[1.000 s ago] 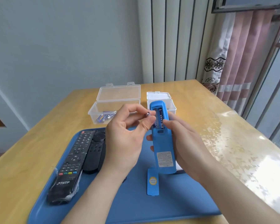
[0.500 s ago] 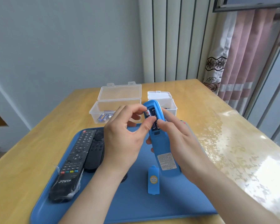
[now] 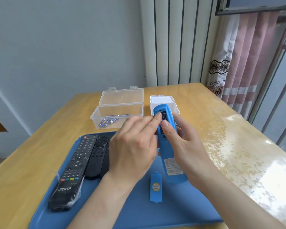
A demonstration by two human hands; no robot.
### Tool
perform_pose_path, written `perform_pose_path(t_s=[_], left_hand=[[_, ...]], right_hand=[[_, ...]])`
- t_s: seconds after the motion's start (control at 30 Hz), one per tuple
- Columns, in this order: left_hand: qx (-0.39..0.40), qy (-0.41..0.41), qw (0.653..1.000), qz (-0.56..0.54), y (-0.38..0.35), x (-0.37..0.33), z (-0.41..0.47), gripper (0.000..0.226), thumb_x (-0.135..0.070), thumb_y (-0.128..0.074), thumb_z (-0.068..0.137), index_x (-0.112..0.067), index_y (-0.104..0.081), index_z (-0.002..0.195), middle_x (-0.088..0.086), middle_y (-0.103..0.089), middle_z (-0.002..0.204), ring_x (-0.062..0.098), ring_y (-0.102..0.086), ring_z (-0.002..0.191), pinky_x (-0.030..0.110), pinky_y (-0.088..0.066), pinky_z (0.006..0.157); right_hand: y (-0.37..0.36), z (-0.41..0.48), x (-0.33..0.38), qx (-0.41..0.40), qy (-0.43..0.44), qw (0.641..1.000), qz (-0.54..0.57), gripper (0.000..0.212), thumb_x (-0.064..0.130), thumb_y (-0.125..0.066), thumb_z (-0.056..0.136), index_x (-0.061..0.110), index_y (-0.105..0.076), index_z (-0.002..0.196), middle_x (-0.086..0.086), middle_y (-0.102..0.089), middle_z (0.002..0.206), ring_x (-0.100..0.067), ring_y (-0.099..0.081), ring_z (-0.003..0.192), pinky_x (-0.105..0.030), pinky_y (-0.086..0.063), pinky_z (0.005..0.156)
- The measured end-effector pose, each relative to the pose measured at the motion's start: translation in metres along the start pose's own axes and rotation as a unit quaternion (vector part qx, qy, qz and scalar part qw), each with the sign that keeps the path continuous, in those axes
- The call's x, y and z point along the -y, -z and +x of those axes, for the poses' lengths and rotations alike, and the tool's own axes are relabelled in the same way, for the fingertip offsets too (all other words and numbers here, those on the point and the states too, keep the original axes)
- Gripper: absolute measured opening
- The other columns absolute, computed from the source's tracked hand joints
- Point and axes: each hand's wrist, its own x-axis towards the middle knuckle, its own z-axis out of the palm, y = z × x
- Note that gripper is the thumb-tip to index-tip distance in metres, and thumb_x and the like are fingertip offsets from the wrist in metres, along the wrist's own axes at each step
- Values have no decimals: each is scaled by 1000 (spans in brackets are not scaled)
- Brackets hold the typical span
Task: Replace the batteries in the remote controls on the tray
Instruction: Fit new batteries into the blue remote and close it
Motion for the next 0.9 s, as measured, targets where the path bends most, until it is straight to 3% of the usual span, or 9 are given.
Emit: perform_pose_path(t_s=[0.1, 0.17, 0.3, 0.4, 0.47, 0.53, 0.67, 0.8, 0.9], left_hand=[[15, 15, 1000, 12, 1, 0, 2, 44, -6, -41, 82, -12, -71, 114, -2, -72, 107, 24, -64, 98, 35, -54, 82], [51, 47, 996, -50, 2, 0, 3, 50, -7, -39, 77, -16, -71, 115, -4, -71, 109, 20, -65, 98, 33, -52, 84], [179, 245, 901, -309, 12, 5, 8, 45, -4, -48, 80, -34, -60, 112, -11, -74, 88, 12, -68, 74, 29, -53, 77], [386, 206, 877, -197, 21, 9, 9, 25, -35, -73, 78, -37, -61, 100, -15, -68, 79, 4, -59, 70, 26, -47, 72], [514, 130, 844, -83, 23, 1, 8, 42, -56, -75, 69, -40, -61, 105, -19, -63, 88, 0, -53, 76, 24, -45, 73], [567, 83, 820, -3, 20, -6, 6, 57, -62, -75, 65, -40, -57, 114, -18, -55, 91, 6, -51, 84, 29, -48, 79], [541, 122, 832, -6, 11, -6, 0, 55, -52, -79, 67, -37, -56, 114, -14, -51, 88, 12, -50, 86, 28, -42, 72], [445, 213, 861, -121, 3, -5, -4, 35, -20, -72, 74, -38, -57, 100, -12, -55, 81, 7, -52, 73, 22, -39, 66], [323, 290, 882, -182, 2, 2, 1, 38, -10, -72, 75, -40, -62, 97, -11, -60, 83, 6, -58, 69, 21, -50, 67]], right_hand=[[0, 1, -4, -10, -33, 999, -8, 17, 18, -49, 102, 14, -64, 110, 2, -71, 76, -13, -68, 61, -33, -59, 57], [3, 5, -2, -27, -60, 998, -5, 15, 15, -51, 101, 11, -64, 107, -8, -74, 81, -19, -70, 61, -39, -61, 60], [20, 13, 8, -60, -95, 992, 62, 11, 10, -49, 100, 5, -58, 105, -19, -73, 88, -29, -66, 59, -34, -56, 53], [27, 14, 7, -86, -109, 989, 57, 17, 8, -47, 100, 0, -56, 111, -17, -73, 84, -24, -62, 51, -29, -51, 47], [26, 13, 2, -90, -122, 987, 44, 21, 8, -47, 100, -2, -54, 116, -17, -72, 82, -24, -59, 50, -29, -50, 47], [24, 13, -1, -86, -135, 987, 33, 19, 9, -47, 99, 0, -55, 114, -17, -72, 81, -25, -58, 51, -31, -52, 48], [21, 12, 0, -56, -180, 981, 39, 15, 11, -47, 97, 5, -58, 106, -17, -73, 84, -29, -60, 54, -34, -53, 52], [26, 12, 2, -38, -209, 975, 61, 14, 9, -50, 95, 7, -64, 98, -18, -68, 79, -32, -64, 62, -40, -56, 67], [31, 14, 2, -3, -199, 975, 96, 26, -3, -47, 90, 7, -64, 106, -18, -63, 85, -30, -66, 69, -32, -57, 66]])
